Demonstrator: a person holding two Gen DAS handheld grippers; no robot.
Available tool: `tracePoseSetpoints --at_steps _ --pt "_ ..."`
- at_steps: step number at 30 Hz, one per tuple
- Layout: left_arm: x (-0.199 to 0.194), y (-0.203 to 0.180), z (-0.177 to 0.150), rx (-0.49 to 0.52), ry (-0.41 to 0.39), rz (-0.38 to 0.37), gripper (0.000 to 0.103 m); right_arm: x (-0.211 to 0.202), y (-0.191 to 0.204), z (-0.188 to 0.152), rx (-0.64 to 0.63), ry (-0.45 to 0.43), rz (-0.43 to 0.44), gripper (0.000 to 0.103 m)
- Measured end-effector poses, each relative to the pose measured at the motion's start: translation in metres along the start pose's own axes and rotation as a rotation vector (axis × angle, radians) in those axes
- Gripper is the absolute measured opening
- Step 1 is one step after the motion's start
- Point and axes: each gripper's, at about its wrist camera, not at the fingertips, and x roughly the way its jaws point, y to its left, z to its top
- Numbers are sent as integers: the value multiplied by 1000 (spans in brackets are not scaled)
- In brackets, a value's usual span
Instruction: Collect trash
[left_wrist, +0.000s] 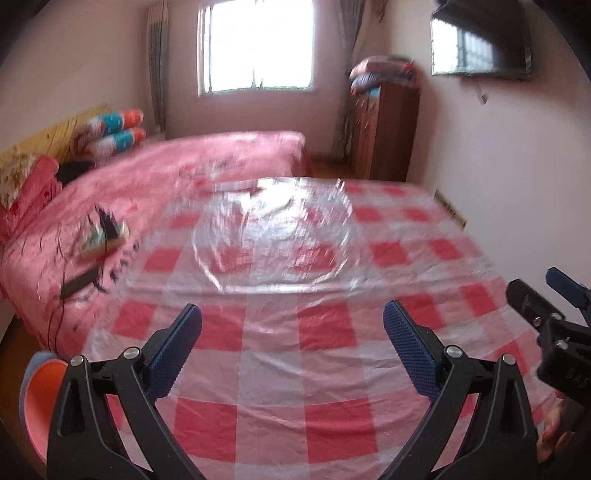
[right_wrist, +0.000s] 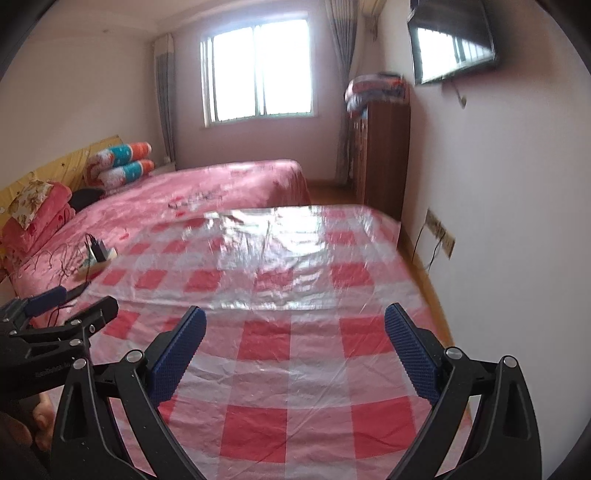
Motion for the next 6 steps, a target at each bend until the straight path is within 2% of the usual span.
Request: tracePoseSetpoints --at_steps 6 --pt "80 2 -9 -37 191 33 99 67 -1 -3 8 163 -19 96"
